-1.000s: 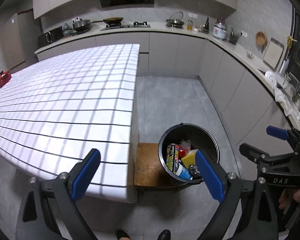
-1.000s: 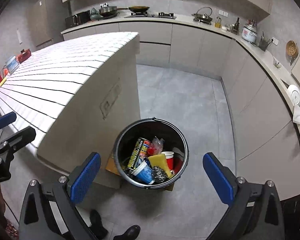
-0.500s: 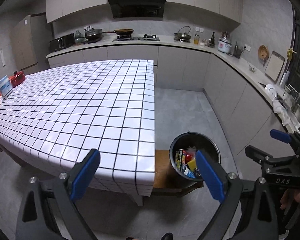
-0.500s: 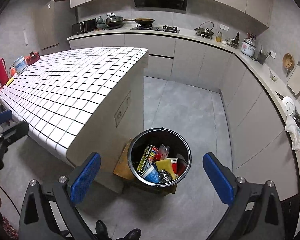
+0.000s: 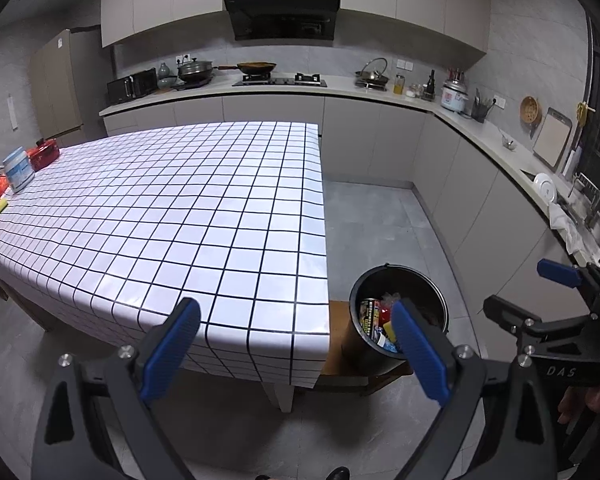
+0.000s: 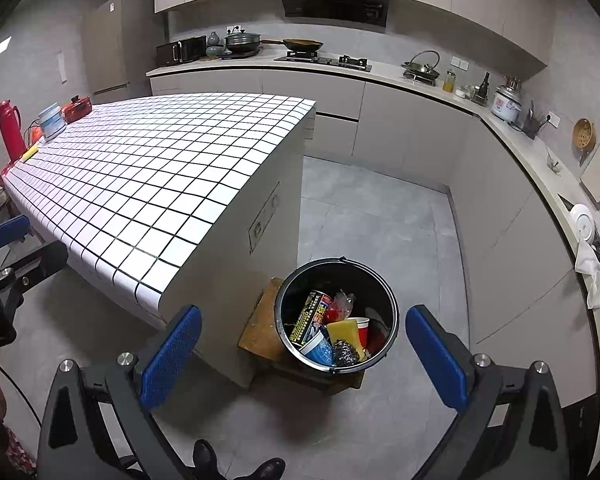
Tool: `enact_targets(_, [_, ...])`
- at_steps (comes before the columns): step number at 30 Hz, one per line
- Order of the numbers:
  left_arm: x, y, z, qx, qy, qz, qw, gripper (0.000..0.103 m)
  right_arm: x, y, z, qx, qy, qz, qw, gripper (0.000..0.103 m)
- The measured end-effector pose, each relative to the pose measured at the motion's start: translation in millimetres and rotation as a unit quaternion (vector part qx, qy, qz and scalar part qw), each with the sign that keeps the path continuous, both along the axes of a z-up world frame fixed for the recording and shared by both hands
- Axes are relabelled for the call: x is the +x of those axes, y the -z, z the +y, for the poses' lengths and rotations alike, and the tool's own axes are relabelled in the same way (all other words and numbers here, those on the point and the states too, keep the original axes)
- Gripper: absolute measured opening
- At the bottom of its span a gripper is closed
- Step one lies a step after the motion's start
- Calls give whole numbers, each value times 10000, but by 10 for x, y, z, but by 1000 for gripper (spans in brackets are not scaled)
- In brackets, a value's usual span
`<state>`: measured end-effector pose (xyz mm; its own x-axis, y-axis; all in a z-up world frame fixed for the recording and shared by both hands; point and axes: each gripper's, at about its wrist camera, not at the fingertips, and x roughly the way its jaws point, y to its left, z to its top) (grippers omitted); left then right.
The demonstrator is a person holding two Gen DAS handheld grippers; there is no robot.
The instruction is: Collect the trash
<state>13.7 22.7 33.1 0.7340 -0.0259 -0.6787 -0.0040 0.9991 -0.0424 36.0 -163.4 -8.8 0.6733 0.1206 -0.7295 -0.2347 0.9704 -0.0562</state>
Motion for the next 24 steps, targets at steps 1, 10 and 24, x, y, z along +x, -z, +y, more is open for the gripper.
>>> enact_targets(1, [-3,-2,10,-6,-22,-9,10000,97,-1,-4,1,0,-6,-2,10000,103])
enact_targets(10, [-51,-15,31,-8,-25,-31,10000,97,-14,-11,-7,15,-9,-20,10000,103])
enact_targets(24, [-63,-32,-77,40,41,-31,10000,97,3,10,-37,36,17,-9,10000,103])
